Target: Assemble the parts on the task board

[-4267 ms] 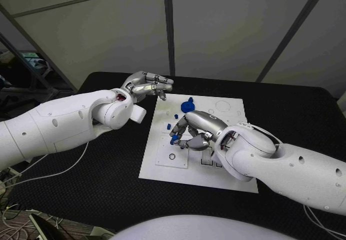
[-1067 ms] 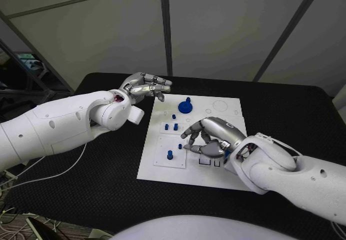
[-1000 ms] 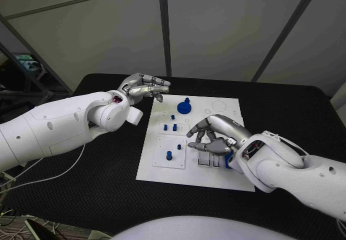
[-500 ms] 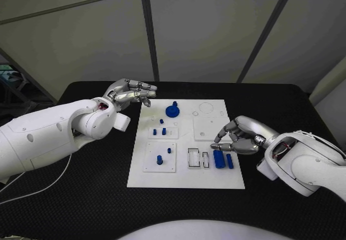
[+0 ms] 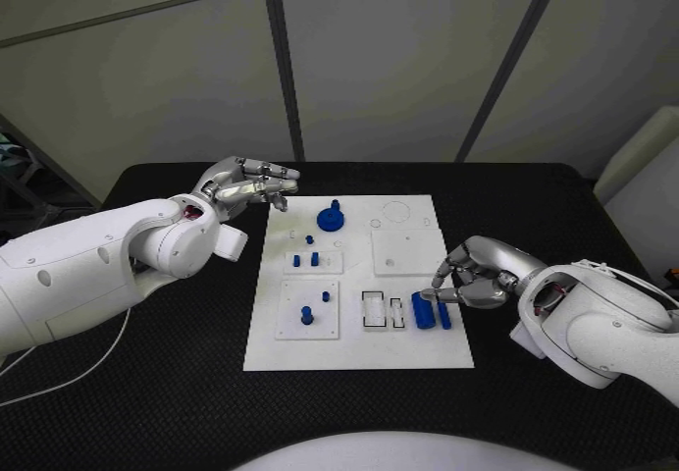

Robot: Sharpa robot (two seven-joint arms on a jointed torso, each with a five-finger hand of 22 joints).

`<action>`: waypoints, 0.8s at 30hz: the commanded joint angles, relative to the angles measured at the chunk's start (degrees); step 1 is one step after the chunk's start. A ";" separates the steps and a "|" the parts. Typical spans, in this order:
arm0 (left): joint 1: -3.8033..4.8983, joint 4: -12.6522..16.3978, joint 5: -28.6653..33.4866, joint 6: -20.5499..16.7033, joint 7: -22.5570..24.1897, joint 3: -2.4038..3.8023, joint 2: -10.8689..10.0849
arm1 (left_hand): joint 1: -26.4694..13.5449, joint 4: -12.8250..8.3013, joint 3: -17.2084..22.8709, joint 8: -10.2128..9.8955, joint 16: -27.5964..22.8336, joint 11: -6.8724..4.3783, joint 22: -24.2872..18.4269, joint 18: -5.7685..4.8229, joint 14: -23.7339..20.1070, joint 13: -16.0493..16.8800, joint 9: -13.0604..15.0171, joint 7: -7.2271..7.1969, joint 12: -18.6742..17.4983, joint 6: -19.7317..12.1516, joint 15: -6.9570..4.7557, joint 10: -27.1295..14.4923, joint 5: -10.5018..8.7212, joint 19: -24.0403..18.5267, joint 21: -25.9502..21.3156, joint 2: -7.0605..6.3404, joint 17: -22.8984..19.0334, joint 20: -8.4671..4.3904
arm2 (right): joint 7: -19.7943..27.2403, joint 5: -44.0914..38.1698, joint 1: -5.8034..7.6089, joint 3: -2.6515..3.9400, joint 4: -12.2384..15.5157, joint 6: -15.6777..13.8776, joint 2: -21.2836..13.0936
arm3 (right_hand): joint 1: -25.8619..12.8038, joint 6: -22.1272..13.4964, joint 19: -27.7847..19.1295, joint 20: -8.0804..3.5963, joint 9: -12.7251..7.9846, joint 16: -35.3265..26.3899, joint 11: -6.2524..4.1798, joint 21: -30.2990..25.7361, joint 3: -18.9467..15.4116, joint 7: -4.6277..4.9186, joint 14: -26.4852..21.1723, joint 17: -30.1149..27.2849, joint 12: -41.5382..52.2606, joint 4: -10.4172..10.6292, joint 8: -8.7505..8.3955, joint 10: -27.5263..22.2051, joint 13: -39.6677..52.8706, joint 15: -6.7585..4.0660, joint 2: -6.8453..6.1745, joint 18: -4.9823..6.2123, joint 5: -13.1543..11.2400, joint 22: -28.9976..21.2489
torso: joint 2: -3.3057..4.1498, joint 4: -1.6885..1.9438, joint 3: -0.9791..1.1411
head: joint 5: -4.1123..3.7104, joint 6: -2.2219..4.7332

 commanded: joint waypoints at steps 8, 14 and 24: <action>0.07 0.41 0.10 0.32 0.43 0.03 -0.26 | -0.34 -0.21 -0.17 -0.35 -0.08 -0.01 0.09 -1.54 -0.54 -0.07 -0.05 0.06 -0.23 -0.16 0.00 -0.33 0.14 -0.37 0.01 0.48 -0.08 0.01 | -5.02 -6.72 -1.56 -0.20 -1.23 2.35 2.08 | -0.03 -0.74 0.41 -0.05 0.73 0.12 0.02 0.22 -1.66 0.13 5.48 12.75 -0.06 1.01 0.85 0.07 1.78 0.27 -0.43 -1.07 0.27 0.12 | 0.11 0.16 0.00 | -0.06 -0.33; 0.07 0.49 0.10 0.30 0.42 0.03 -0.39 | -0.34 -0.21 -0.17 -0.35 -0.08 -0.01 0.09 -1.54 -0.54 -0.07 -0.05 0.06 -0.23 -0.16 0.00 -0.33 0.14 -0.37 0.01 0.48 -0.08 0.01 | -5.96 -8.33 -2.40 -0.23 -1.66 3.37 2.93 | -0.14 -0.79 0.37 -0.05 0.97 0.11 0.01 0.20 -2.12 0.10 5.47 12.73 -0.19 1.17 1.08 -0.04 1.68 0.26 -0.52 -1.06 0.21 0.11 | 0.07 0.09 0.00 | 0.06 -0.55; 0.07 0.48 0.10 0.39 0.38 0.03 -0.48 | -0.34 -0.21 -0.17 -0.35 -0.08 -0.01 0.09 -1.54 -0.54 -0.07 -0.05 0.06 -0.23 -0.16 0.00 -0.33 0.14 -0.37 0.01 0.48 -0.08 0.01 | -7.58 -10.72 -2.91 -0.25 -2.22 5.21 3.94 | -0.66 -0.82 0.32 -0.05 1.49 0.10 -0.05 0.17 -3.02 0.00 5.46 12.71 -0.40 1.30 1.66 -0.20 1.58 0.23 -0.56 -1.06 -0.18 0.12 | 0.05 0.09 0.01 | 0.23 -0.78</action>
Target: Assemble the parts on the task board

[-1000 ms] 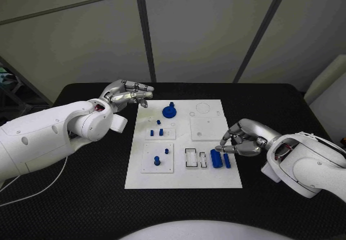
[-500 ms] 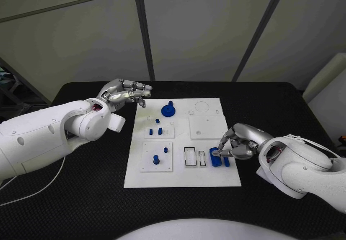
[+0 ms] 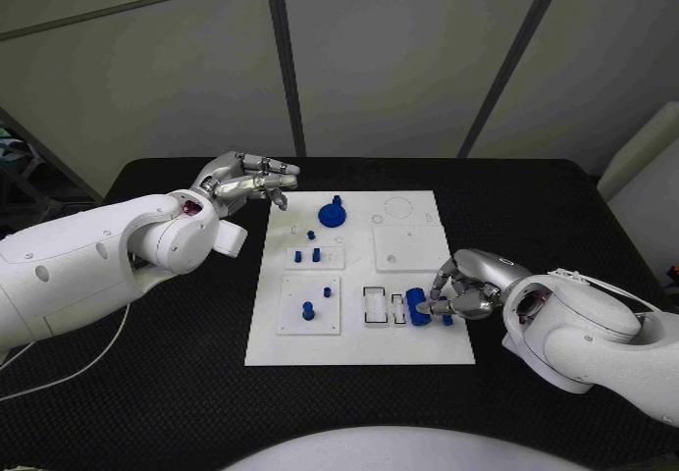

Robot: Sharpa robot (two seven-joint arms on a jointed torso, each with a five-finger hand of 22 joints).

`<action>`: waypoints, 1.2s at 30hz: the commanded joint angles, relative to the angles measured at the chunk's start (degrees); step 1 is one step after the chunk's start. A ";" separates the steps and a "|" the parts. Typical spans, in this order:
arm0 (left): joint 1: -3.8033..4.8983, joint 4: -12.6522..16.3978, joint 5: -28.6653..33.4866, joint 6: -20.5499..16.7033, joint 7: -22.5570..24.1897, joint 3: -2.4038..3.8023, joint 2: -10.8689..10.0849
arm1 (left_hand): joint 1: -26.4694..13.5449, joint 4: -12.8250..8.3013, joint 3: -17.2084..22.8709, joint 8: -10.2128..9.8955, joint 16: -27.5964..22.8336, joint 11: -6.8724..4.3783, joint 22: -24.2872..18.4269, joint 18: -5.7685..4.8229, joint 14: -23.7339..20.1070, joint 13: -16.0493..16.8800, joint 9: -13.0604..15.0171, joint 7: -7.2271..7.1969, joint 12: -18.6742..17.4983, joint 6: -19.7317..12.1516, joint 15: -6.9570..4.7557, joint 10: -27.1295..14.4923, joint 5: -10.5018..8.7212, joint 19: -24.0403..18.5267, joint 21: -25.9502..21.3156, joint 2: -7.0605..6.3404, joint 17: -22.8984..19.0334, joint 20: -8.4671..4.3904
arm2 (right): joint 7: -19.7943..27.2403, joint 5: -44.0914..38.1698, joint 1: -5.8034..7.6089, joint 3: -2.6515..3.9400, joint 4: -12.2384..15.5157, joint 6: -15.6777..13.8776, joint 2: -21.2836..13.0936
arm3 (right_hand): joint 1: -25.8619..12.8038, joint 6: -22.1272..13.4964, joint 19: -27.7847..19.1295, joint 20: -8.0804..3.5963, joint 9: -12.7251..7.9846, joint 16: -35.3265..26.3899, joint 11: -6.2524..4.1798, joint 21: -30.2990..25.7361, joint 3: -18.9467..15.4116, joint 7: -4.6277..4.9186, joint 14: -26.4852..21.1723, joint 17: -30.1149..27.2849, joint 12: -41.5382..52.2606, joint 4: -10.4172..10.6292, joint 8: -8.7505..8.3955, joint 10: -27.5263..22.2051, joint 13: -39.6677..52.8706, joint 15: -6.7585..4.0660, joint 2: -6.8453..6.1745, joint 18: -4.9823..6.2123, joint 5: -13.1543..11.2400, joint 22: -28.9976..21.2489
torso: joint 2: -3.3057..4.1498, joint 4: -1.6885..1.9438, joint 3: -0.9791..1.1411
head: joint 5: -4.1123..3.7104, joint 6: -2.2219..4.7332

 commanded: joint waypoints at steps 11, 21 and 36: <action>0.07 0.16 0.10 0.56 0.20 0.04 -0.05 | -0.17 -0.18 -0.20 -0.34 -0.07 0.00 0.12 2.76 -0.60 -0.08 -0.04 0.07 -0.21 -0.17 0.01 -0.36 0.14 -0.45 -0.02 0.27 -0.11 0.04 | -2.23 -3.33 -1.12 -0.02 -1.62 1.87 2.75 | -1.15 -0.64 0.31 -0.10 0.66 0.06 -0.13 0.18 -1.28 -0.14 5.45 12.71 -0.50 0.17 0.97 -0.23 1.64 0.16 -0.21 -1.08 -0.82 0.10 | 0.01 0.03 -0.03 | 0.01 -0.27; 0.07 0.10 0.10 0.64 0.11 0.04 -0.10 | -0.17 -0.18 -0.20 -0.34 -0.07 0.00 0.12 2.76 -0.60 -0.08 -0.04 0.07 -0.21 -0.17 0.01 -0.36 0.14 -0.45 -0.02 0.27 -0.11 0.04 | -3.07 -3.38 -2.06 -0.01 -2.62 2.07 4.40 | -1.65 -0.85 0.27 -0.12 0.93 0.07 -0.15 0.15 -1.69 -0.16 5.46 12.73 -0.60 0.19 1.24 -0.30 1.60 0.15 -0.25 -1.07 -1.12 0.07 | -0.02 -0.02 -0.07 | 0.17 -0.40; 0.07 0.10 0.10 0.73 -0.01 0.04 -0.06 | -0.19 -0.18 -0.20 -0.35 -0.06 0.00 0.13 2.77 -0.63 -0.09 -0.04 0.08 -0.20 -0.18 0.02 -0.38 0.14 -0.48 -0.03 0.30 -0.12 0.05 | -4.97 -3.78 -2.18 -0.01 -2.99 0.45 4.69 | 6.39 -2.06 0.22 -0.24 2.42 0.14 -0.25 0.12 0.14 -0.16 5.49 12.89 -0.94 -2.57 2.69 -0.48 1.79 0.02 1.63 -1.07 7.86 0.16 | -0.10 -0.03 -0.02 | 0.22 -0.34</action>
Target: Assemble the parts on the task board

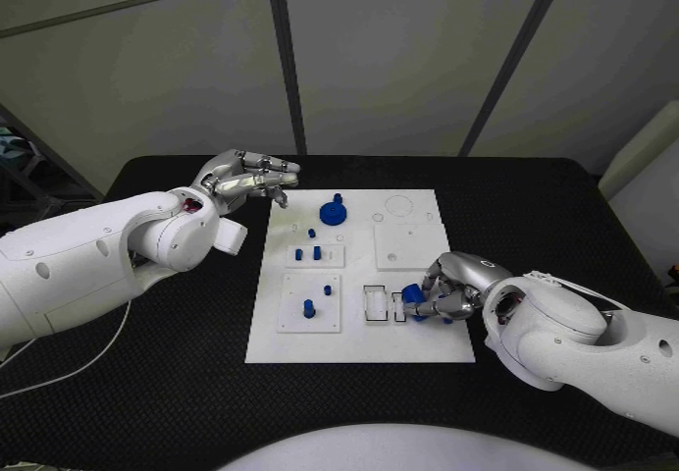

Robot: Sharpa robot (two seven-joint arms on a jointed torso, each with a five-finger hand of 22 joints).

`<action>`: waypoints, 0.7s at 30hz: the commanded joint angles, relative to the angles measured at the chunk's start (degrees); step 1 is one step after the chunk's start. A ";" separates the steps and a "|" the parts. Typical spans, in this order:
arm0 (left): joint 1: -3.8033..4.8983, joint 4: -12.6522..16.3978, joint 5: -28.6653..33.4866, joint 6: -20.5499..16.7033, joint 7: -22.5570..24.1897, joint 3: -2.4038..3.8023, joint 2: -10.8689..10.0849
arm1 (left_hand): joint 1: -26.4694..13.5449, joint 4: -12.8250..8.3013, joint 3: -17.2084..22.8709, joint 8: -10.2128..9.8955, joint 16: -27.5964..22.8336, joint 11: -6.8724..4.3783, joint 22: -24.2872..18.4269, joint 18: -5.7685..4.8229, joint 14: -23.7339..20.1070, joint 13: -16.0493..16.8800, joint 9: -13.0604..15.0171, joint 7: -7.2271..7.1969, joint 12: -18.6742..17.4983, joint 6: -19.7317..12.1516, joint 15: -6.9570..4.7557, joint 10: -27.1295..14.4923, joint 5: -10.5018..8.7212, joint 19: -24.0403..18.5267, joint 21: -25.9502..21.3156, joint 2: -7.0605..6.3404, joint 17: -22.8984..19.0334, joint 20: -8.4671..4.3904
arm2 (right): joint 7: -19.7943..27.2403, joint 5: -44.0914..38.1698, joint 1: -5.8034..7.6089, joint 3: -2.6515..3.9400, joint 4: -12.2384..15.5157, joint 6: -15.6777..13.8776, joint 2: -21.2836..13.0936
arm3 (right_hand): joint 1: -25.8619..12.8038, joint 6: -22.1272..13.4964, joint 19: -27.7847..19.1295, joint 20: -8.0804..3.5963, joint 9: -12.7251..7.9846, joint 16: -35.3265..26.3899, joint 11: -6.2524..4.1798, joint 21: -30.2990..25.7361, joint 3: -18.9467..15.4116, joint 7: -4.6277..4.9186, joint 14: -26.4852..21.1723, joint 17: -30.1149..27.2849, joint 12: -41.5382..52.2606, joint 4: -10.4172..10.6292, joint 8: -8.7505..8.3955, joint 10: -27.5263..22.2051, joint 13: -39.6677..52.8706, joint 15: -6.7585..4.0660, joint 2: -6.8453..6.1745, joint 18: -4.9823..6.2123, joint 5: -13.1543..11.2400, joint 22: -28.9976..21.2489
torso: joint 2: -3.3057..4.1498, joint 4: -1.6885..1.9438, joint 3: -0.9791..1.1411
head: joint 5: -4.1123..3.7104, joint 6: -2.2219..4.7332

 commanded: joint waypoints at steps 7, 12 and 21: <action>0.07 -0.01 0.10 0.67 0.04 0.04 0.02 | -0.16 -0.19 -0.18 -0.35 -0.05 0.00 0.09 2.77 -0.23 -0.10 -0.05 0.09 -0.19 -0.19 0.01 -0.40 0.15 -0.51 -0.03 0.36 -0.08 0.06 | -2.15 3.94 -0.40 -0.42 1.17 -3.64 -1.71 | 5.02 0.38 0.44 -0.41 0.96 0.30 -0.33 0.37 1.98 -0.27 5.56 13.25 -0.02 -1.74 0.93 0.06 2.33 -0.17 2.00 -1.15 5.96 0.47 | -0.05 -0.10 0.03 | -0.12 0.23; 0.07 -0.06 0.10 0.68 0.01 0.04 0.11 | -0.16 -0.19 -0.18 -0.35 -0.05 0.00 0.09 2.77 -0.23 -0.10 -0.05 0.09 -0.19 -0.19 0.01 -0.40 0.15 -0.51 -0.03 0.36 -0.08 0.06 | -1.65 9.45 -0.38 -0.40 2.32 -6.78 -2.69 | 4.79 0.51 0.53 -0.48 1.10 0.37 -0.42 0.47 2.41 -0.37 5.59 13.39 -0.02 -1.23 1.08 0.18 2.48 -0.25 2.09 -1.19 7.89 0.64 | 0.00 0.01 -0.01 | -0.35 0.40; 0.07 -0.08 0.10 0.67 -0.02 0.04 0.13 | -0.16 -0.19 -0.18 -0.35 -0.05 0.00 0.09 2.77 -0.23 -0.10 -0.05 0.09 -0.19 -0.19 0.01 -0.40 0.15 -0.51 -0.03 0.36 -0.08 0.06 | 0.52 15.72 -0.34 -0.36 3.73 -13.86 -3.69 | 3.49 1.29 0.71 -0.60 1.36 0.47 -0.67 0.67 2.50 -0.72 5.64 13.60 0.25 0.11 1.49 0.59 2.89 -0.42 2.26 -1.23 8.45 0.93 | 0.08 0.03 0.00 | -0.32 0.66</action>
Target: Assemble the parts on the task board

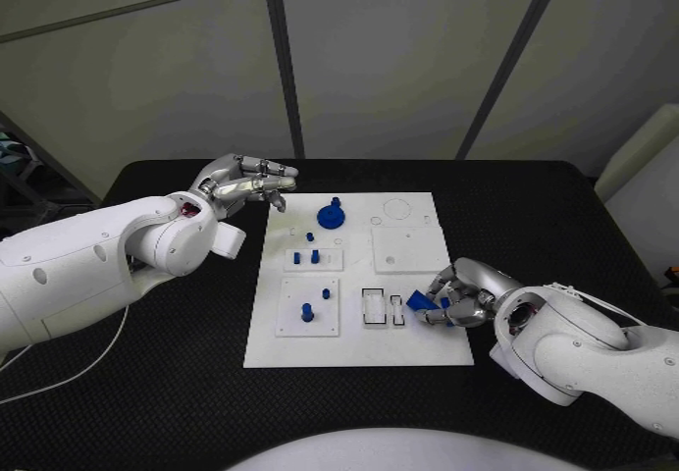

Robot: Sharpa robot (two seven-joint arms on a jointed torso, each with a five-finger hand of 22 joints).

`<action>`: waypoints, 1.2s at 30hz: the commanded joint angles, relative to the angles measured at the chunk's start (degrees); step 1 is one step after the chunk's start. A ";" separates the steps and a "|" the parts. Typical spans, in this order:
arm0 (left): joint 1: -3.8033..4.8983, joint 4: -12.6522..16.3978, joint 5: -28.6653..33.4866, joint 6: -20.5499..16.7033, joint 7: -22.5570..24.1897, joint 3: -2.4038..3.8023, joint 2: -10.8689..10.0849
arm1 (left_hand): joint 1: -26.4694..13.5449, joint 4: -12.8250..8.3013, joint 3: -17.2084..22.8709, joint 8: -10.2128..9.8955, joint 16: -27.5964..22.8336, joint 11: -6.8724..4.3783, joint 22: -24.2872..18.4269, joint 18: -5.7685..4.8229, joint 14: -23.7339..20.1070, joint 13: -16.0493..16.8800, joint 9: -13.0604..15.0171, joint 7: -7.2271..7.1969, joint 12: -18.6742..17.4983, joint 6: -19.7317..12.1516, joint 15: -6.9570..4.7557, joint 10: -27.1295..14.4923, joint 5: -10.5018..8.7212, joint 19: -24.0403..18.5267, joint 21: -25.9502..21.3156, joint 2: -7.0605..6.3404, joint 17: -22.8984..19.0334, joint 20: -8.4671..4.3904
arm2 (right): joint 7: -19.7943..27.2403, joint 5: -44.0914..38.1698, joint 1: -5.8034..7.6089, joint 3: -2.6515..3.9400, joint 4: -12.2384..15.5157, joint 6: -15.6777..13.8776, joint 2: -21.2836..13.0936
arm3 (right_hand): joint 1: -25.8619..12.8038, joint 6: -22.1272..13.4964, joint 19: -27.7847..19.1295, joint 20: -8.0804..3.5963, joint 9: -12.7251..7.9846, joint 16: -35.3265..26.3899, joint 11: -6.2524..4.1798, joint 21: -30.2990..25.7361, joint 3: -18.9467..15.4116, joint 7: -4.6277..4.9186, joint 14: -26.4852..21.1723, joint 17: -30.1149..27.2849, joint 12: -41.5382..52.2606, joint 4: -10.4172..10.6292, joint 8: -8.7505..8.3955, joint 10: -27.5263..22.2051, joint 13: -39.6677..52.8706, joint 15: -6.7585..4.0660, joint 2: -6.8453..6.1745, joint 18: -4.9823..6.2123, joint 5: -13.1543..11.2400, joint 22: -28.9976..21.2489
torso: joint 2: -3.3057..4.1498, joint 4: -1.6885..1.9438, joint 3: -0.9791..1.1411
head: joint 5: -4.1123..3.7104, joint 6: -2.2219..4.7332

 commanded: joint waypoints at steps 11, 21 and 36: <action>0.07 0.05 0.10 0.68 0.12 0.04 0.13 | -0.16 -0.19 -0.18 -0.35 -0.05 0.00 0.09 2.76 -0.23 -0.10 -0.05 0.09 -0.19 -0.19 0.00 -0.39 0.15 -0.51 -0.03 0.36 -0.09 0.06 | 5.04 5.78 0.11 0.07 1.78 -9.13 0.83 | -2.14 2.12 0.56 -0.41 1.52 0.43 -0.56 0.72 0.17 -1.18 5.72 13.99 0.66 2.27 1.43 0.71 3.47 -0.68 0.54 -0.40 0.34 0.59 | 0.03 0.03 0.02 | 0.12 0.00; 0.07 0.08 0.10 0.78 0.09 0.04 0.32 | -0.16 -0.19 -0.18 -0.35 -0.05 0.00 0.09 2.76 -0.23 -0.10 -0.05 0.09 -0.19 -0.19 0.00 -0.39 0.15 -0.51 -0.03 0.36 -0.09 0.06 | 4.29 4.80 0.14 0.08 -0.10 -2.34 4.62 | -6.71 3.88 0.57 -0.81 2.51 0.40 -1.18 0.76 -2.00 -1.99 5.71 13.93 0.59 2.47 3.09 1.03 3.63 -1.16 1.00 -0.40 -2.52 0.70 | 0.03 0.15 -0.09 | 0.11 0.06; 0.07 0.19 0.10 1.00 0.00 0.04 0.29 | -0.16 -0.19 -0.18 -0.35 -0.05 0.00 0.09 2.76 -0.23 -0.10 -0.05 0.09 -0.19 -0.19 0.00 -0.39 0.15 -0.51 -0.03 0.36 -0.09 0.06 | 1.37 1.34 0.15 0.08 -2.59 2.07 8.19 | -10.87 5.19 1.22 -1.58 3.87 0.71 -2.09 1.46 -4.51 -3.03 5.85 14.60 2.35 2.57 5.37 2.69 5.91 -1.97 2.19 -0.64 -5.32 1.84 | 0.12 0.04 0.00 | 0.40 -0.25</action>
